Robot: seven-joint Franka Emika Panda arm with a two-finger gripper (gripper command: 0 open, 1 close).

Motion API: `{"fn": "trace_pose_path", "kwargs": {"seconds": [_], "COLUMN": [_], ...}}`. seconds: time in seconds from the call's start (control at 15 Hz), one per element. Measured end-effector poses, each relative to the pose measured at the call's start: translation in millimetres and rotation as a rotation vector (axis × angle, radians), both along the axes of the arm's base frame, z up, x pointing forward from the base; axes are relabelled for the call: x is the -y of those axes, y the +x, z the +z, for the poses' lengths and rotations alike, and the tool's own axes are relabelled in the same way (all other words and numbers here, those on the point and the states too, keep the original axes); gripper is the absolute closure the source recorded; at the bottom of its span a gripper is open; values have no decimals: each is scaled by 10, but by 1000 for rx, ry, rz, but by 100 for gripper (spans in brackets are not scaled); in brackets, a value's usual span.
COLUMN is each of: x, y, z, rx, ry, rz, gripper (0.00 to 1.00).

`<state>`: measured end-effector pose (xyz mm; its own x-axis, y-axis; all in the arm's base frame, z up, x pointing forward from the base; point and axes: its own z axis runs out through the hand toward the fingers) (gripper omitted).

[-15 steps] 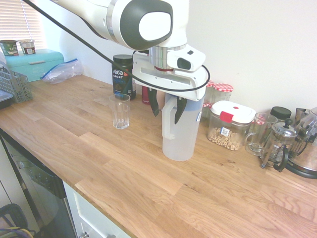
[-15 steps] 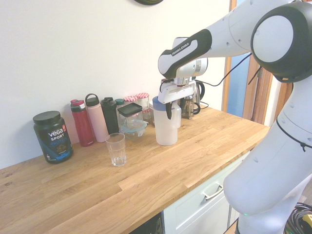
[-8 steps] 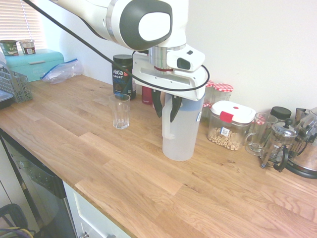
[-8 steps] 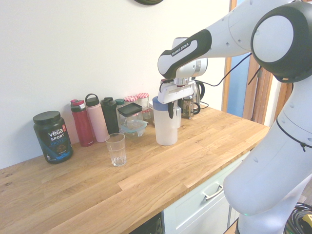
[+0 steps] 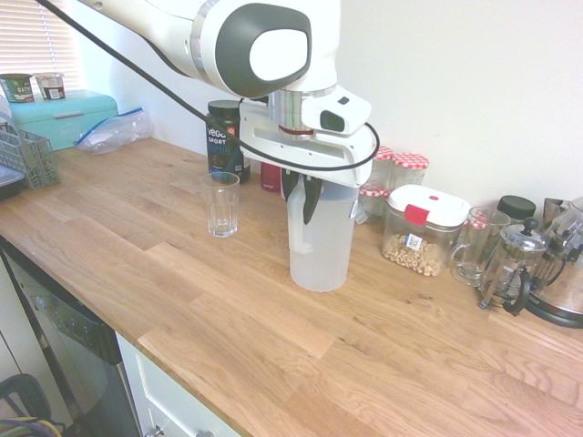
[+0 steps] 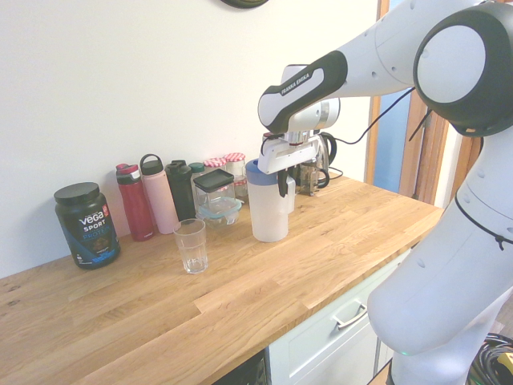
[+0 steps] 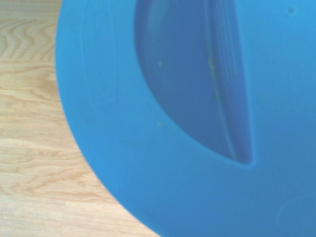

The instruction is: Pour me some water

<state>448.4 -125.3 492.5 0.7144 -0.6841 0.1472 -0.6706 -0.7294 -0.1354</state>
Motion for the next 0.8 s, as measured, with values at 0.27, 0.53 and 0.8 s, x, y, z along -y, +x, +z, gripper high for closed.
{"fn": "trace_pose_path", "kwargs": {"seconds": [0.27,0.53,0.8], "x": [21,-156,-464], "y": [-151,-424,-561], "z": [280,743,989], "rx": [39,97,113], "ry": [-8,-28,-14], "rz": [-4,125,369], "gripper": [100,100,100]}}
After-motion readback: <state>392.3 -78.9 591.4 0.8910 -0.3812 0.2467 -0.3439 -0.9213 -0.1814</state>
